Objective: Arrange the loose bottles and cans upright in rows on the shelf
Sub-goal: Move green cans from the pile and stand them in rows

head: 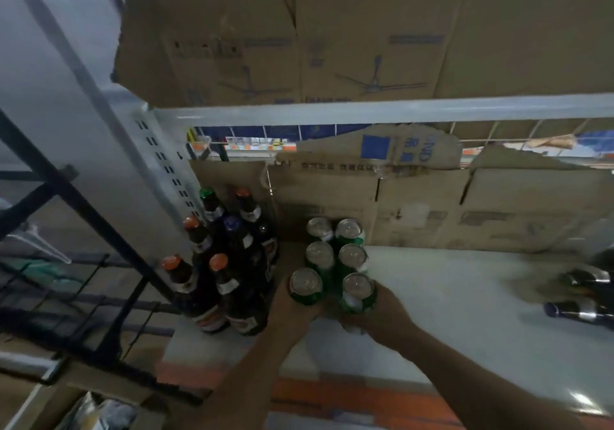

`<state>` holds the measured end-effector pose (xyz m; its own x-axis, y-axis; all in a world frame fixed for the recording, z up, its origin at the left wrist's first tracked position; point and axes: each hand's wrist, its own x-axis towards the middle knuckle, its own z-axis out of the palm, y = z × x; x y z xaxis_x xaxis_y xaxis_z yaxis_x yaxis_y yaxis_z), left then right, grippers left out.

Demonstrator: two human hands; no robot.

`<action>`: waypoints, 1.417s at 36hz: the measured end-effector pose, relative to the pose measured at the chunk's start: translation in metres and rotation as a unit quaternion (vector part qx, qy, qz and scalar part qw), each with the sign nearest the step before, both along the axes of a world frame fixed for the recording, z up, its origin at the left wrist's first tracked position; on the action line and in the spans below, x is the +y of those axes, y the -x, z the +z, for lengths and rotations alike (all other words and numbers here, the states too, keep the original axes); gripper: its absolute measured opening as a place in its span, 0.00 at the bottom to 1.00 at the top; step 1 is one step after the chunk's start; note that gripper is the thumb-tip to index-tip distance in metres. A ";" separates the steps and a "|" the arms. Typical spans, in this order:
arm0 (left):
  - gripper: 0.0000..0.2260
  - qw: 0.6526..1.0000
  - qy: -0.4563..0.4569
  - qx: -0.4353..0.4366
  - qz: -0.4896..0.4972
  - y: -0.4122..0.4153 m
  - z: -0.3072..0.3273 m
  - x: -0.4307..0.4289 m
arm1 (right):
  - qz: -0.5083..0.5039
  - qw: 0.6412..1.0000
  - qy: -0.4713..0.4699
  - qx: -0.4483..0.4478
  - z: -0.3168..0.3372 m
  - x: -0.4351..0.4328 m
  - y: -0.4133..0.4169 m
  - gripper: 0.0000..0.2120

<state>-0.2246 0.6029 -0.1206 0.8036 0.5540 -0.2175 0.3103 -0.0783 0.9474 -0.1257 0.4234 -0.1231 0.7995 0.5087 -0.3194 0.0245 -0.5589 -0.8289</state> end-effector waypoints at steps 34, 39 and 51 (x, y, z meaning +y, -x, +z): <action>0.36 0.993 -0.005 0.045 -0.113 0.005 -0.013 0.002 | -0.095 0.994 -0.044 -0.013 0.014 0.015 0.033 0.27; 0.38 0.991 -0.053 0.048 -0.111 -0.002 -0.038 0.015 | -0.057 0.998 -0.033 -0.007 0.013 0.005 0.029 0.40; 0.27 0.977 -0.135 -0.099 -0.133 0.007 0.124 -0.051 | -0.118 0.989 -0.066 -0.064 0.093 -0.091 0.022 0.48</action>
<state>-0.2312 0.5516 0.0032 0.9383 0.3362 0.0812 0.0588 -0.3865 0.9204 -0.1477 0.3324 -0.0298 0.9306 0.3337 -0.1506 0.0165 -0.4492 -0.8933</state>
